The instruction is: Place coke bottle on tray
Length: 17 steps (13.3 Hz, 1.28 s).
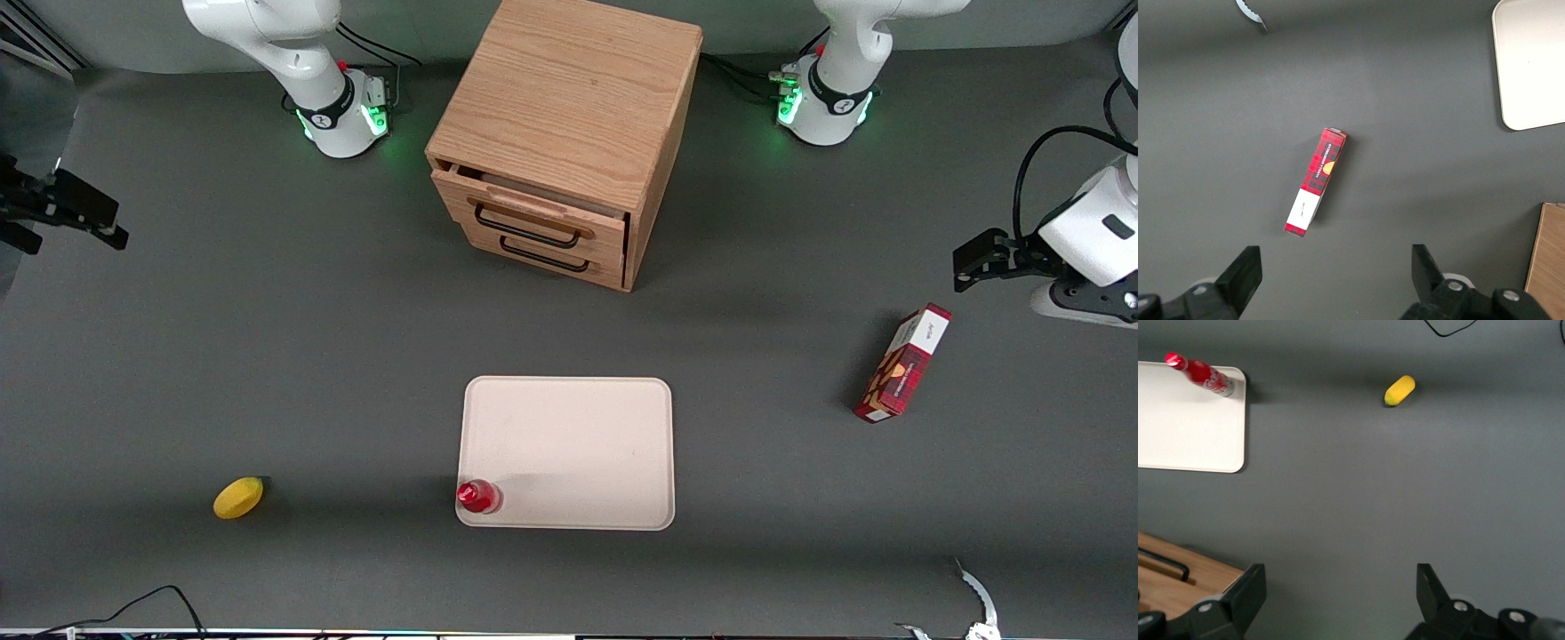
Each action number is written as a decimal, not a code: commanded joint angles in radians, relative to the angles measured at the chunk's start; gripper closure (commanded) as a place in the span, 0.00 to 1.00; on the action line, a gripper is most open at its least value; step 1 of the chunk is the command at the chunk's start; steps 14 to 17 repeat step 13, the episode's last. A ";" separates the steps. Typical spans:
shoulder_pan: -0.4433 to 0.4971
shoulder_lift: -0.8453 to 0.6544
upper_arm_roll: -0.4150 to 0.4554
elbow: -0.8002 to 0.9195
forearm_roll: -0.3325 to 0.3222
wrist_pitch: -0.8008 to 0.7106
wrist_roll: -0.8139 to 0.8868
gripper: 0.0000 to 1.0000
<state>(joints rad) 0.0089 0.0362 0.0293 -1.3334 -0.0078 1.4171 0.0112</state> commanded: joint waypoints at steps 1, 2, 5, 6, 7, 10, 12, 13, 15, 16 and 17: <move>0.020 0.008 -0.003 0.026 0.023 -0.036 0.015 0.00; 0.017 0.007 -0.006 0.026 0.040 -0.040 0.013 0.00; -0.017 0.016 0.006 0.034 0.055 -0.038 0.006 0.00; -0.020 0.022 0.006 0.036 0.052 -0.038 0.001 0.00; -0.020 0.024 0.006 0.037 0.051 -0.038 0.003 0.00; -0.015 0.051 0.008 0.039 0.048 -0.033 0.000 0.00; -0.012 0.079 0.008 0.063 0.051 -0.033 0.001 0.00; -0.012 0.083 0.008 0.071 0.051 -0.033 0.001 0.00; -0.012 0.083 0.008 0.071 0.051 -0.033 0.001 0.00; -0.012 0.083 0.008 0.071 0.051 -0.033 0.001 0.00; -0.012 0.083 0.008 0.071 0.051 -0.033 0.001 0.00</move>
